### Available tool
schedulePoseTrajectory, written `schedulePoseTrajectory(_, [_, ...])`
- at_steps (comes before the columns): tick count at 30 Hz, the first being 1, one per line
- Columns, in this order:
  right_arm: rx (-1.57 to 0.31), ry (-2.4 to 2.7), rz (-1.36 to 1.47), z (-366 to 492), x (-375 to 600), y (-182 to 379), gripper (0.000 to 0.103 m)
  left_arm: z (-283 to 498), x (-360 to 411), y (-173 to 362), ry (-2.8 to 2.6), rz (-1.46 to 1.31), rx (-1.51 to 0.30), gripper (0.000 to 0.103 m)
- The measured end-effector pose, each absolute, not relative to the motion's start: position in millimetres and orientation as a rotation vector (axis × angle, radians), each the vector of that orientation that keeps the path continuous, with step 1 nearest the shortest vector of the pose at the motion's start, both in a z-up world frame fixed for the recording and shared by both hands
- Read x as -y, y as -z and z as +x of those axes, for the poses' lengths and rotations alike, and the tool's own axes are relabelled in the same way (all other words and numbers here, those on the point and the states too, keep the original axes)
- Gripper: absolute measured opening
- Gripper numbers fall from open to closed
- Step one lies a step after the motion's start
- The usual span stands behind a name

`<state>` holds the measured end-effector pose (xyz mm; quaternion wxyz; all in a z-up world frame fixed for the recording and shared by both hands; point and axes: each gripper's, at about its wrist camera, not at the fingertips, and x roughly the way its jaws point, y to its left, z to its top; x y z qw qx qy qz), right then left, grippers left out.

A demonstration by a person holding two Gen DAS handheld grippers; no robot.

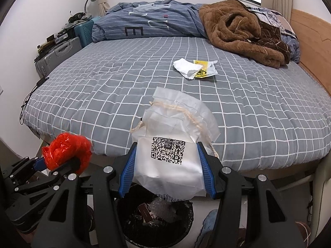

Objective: Collect trash
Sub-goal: 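Lift the red bag and white pouch and carry both down over the floor bin, then open the right tool to drop the white drawstring pouch into the bin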

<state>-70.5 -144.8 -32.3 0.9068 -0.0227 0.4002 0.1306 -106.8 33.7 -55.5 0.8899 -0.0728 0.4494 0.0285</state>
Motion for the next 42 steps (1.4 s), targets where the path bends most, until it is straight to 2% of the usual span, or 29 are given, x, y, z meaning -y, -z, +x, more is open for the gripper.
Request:
schedulePoseTrajectory(20, [-0.908, -0.287, -0.08, -103, 136, 68, 0.053, -133, -40, 84, -0.06, -0.161, -1.006, 0.049])
schedulePoseTrajectory(32, [-1.013, -0.284, -0.113, -107, 133, 122, 0.053, -133, -39, 127, -0.068, -0.141, -1.077, 0.049])
schedulePoseTrajectory(42, [-1.173, -0.294, -0.102, -90, 132, 180, 0.053, -115, -38, 176, -0.076, -0.119, -1.171, 0.049])
